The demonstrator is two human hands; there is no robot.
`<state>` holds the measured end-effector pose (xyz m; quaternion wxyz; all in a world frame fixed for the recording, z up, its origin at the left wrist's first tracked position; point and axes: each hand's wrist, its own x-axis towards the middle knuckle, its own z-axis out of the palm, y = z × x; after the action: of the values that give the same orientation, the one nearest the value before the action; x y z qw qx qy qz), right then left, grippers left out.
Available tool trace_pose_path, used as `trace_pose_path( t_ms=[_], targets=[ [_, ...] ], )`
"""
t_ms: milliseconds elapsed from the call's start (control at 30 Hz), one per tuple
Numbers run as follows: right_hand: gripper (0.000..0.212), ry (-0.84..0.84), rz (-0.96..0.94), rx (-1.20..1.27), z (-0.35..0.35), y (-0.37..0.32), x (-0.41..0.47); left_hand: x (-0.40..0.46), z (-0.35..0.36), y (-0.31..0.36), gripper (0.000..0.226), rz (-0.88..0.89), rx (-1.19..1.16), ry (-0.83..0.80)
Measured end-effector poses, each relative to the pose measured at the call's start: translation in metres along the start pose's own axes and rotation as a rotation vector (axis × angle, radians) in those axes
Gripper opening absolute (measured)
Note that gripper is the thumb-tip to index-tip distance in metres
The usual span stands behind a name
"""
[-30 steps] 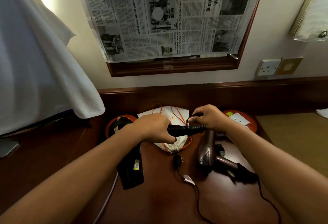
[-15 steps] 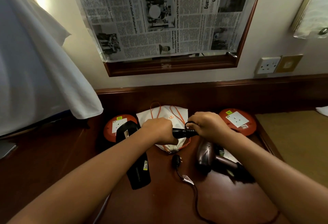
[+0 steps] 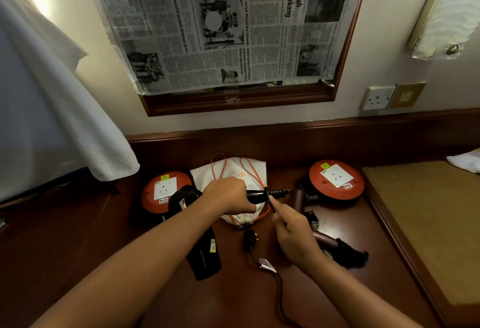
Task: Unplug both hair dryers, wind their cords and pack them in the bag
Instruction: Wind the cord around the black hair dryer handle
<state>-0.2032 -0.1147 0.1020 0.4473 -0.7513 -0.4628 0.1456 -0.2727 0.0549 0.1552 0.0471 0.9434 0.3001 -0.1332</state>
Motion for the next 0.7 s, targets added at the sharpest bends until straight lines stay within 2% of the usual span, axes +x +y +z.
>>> trace_pose_path(
  t_ms=[133, 367, 567, 700],
  targets=[
    [0.045, 0.031, -0.055, -0.002, 0.005, 0.004, -0.003, 0.000, 0.000, 0.002, 0.035, -0.010, 0.011, 0.004],
    [0.040, -0.022, -0.050, 0.041, 0.017, 0.003, 0.000, -0.004, 0.006, 0.007, 0.033, -0.017, 0.108, 0.035],
    [0.041, 0.054, 0.066, 0.329, 0.010, 0.003, 0.002, 0.000, -0.004, -0.002, 0.035, -0.045, -0.036, 0.013],
    [0.020, -0.019, 0.217, 0.448, 0.004, 0.011, 0.004, -0.003, -0.012, -0.007, 0.037, -0.018, -0.119, 0.021]
  ],
)
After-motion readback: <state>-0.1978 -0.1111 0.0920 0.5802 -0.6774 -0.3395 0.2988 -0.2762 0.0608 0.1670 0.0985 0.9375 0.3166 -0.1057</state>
